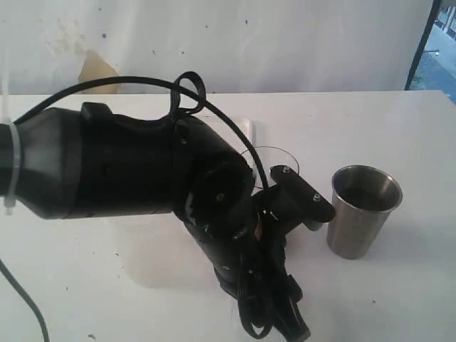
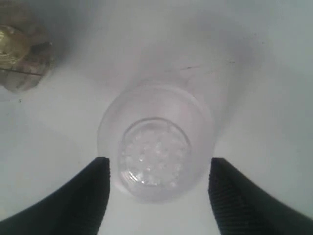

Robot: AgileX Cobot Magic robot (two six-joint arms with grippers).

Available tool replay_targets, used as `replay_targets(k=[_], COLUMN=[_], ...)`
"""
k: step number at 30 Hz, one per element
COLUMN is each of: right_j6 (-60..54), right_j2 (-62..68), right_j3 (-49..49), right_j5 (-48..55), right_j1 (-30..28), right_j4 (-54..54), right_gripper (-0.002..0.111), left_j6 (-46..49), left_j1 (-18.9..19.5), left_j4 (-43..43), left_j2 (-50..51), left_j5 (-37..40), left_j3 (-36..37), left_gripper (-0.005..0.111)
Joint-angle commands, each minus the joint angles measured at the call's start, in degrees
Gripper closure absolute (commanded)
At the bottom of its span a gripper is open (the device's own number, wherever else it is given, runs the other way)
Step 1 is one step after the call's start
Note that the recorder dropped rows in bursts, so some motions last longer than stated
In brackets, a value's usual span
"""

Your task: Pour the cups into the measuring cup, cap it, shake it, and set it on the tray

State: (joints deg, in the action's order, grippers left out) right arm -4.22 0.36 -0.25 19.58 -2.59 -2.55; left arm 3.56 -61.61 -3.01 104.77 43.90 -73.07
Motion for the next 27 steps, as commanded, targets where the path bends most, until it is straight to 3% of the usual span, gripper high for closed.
replay_targets(k=[1,8,11,13,17,18,24,27], right_j6=[-0.06,-0.06,-0.06,-0.06,-0.06,-0.06,-0.06,-0.06], right_j2=[-0.36,-0.36,-0.36,-0.36,-0.36,-0.36,-0.36,-0.36], right_j3=[0.25,0.25,0.25,0.25,0.25,0.25,0.25,0.25], right_j5=[-0.34,-0.34,-0.34,-0.34,-0.34,-0.34,-0.34,-0.34], right_j1=[0.32,0.32,0.32,0.32,0.32,0.32,0.32,0.32], right_j4=[-0.18,-0.18,-0.18,-0.18,-0.18,-0.18,-0.18,-0.18], right_gripper=[0.108,0.108,0.108,0.108,0.108,0.108,0.108,0.108], left_j6=[-0.99,-0.99,-0.76,-0.43,-1.19,-3.56,-8.92,-12.33], left_j1=[-0.27,-0.27,-0.27,-0.27,-0.27,-0.27,-0.27,-0.27], left_j4=[0.93,0.93,0.93,1.22,6.54,9.71,12.94,13.04], left_j2=[-0.18,-2.4,-8.6,-13.5,-22.86,-26.59,-41.83,-50.88], left_j5=[-0.66,0.4,0.68,1.79,6.48,6.98,1.01,-9.09], left_j3=[-0.41,-0.41,-0.41,-0.41,0.75,2.32,12.45,20.45], left_gripper=[0.039,0.038,0.04,0.049,0.091,0.107,0.107,0.107])
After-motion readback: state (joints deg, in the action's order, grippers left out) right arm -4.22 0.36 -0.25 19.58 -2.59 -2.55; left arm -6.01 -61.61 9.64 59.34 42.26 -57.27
